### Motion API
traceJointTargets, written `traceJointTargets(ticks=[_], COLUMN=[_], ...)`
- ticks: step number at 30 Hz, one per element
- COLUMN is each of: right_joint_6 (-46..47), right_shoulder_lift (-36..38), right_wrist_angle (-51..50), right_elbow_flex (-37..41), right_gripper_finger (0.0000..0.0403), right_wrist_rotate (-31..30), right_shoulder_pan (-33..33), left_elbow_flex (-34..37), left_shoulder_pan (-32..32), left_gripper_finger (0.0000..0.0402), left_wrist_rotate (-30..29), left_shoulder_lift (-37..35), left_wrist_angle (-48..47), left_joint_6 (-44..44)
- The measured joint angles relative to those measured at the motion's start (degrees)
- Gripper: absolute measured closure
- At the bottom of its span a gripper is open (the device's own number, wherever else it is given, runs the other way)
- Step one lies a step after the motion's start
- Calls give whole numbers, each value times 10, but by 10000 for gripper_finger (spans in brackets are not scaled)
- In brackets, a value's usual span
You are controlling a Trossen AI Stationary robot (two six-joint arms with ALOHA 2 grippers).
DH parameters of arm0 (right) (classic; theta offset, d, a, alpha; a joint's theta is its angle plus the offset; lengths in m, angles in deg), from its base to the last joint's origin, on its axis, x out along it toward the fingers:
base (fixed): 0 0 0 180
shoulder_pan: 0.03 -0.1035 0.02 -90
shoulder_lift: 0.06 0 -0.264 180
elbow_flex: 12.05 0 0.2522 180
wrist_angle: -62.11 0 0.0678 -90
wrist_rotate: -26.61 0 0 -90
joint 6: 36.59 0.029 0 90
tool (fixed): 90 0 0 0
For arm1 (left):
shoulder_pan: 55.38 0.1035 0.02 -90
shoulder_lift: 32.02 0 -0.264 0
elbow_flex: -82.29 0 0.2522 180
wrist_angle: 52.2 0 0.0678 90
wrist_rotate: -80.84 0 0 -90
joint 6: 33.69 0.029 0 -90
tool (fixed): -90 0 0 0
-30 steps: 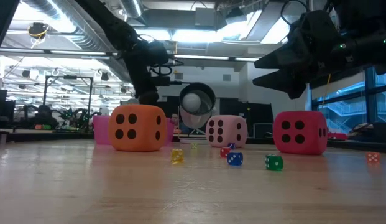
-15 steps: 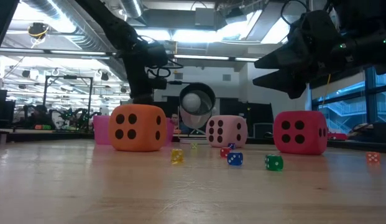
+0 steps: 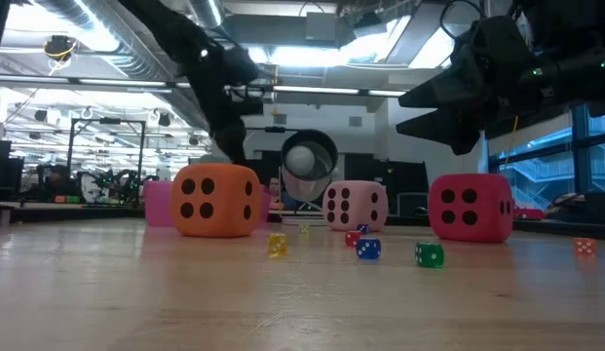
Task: Pick & Place Dice
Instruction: Put the big orange dice into the red bin
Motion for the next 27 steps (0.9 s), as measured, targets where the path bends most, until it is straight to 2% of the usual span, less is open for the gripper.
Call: traceJointTargets(ticks=[7, 12, 19, 27], right_joint_6=[0, -1, -1, -1], right_shoulder_lift=[0, 0, 0, 0], right_wrist_angle=[-1, -1, -1, -1], right_elbow_flex=[0, 0, 0, 0], right_gripper_finger=[103, 103, 103, 103], right_wrist_rotate=[0, 0, 0, 0], right_shoulder_pan=[0, 0, 0, 0], left_elbow_flex=[0, 0, 0, 53], left_shoulder_pan=[-11, -45, -149, -314], left_gripper_finger=[274, 274, 274, 274], left_wrist_rotate=[82, 115, 96, 5], left_shoulder_lift=[-71, -127, -197, -253], left_wrist_angle=[-59, -123, -185, -197], left_joint_6=[-48, -94, -168, -293])
